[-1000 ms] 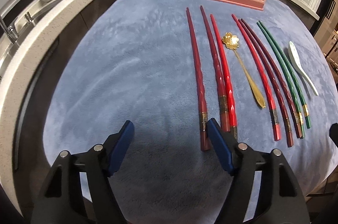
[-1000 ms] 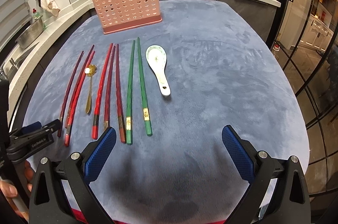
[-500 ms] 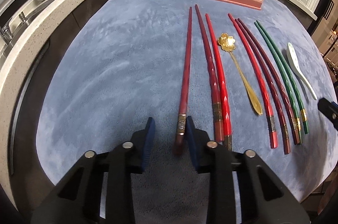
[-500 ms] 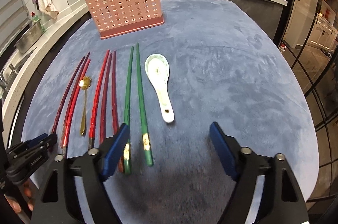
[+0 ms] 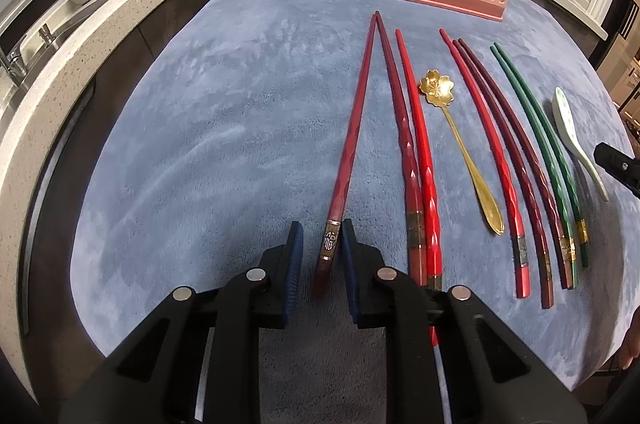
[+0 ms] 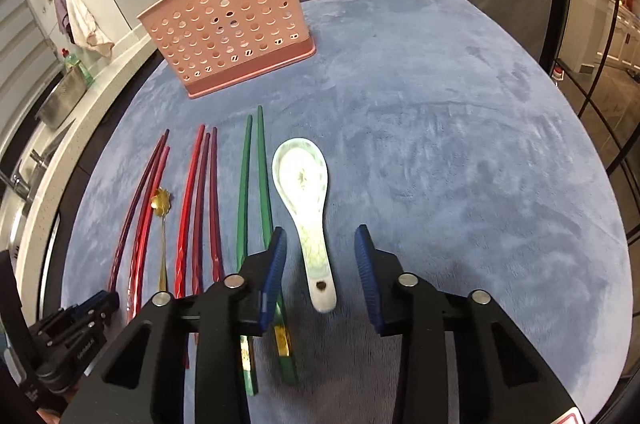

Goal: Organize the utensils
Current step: 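Grasp a dark red chopstick with the left tool while the right tool grasps the white spoon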

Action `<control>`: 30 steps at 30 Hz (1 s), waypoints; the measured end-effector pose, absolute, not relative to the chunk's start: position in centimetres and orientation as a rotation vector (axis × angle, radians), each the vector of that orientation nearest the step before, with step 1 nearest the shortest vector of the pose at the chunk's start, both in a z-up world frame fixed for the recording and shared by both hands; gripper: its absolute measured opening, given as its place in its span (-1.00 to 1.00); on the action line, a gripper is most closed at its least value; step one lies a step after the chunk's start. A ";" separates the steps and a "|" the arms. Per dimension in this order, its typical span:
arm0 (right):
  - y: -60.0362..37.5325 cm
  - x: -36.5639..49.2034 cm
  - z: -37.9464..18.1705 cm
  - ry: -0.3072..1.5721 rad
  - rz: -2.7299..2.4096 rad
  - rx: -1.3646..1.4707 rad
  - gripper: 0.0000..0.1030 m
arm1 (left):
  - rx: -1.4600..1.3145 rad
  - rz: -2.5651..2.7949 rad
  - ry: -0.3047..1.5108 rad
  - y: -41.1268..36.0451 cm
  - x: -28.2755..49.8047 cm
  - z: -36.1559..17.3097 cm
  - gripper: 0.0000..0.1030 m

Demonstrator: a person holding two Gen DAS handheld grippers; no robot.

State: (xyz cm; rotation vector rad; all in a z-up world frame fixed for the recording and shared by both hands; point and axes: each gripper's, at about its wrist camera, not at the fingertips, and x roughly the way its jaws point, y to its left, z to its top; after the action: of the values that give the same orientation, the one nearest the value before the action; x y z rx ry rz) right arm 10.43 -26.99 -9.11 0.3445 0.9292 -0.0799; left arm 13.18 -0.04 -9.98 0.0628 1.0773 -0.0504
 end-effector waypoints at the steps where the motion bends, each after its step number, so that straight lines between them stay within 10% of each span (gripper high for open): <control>1: -27.1 10.6 -9.4 0.936 -0.076 0.350 -0.51 | 0.064 -0.050 1.077 0.0 13.2 -10.0 -0.63; 30: -27.0 7.8 -6.8 0.885 -0.084 0.334 -0.88 | -0.006 -0.076 1.019 2.1 11.9 -6.9 -0.87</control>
State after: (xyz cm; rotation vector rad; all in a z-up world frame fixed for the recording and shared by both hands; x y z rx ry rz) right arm 7.75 -26.96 -6.78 0.3343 0.8846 -0.0840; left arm 11.86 2.15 -6.89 -0.0062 1.0191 -0.0756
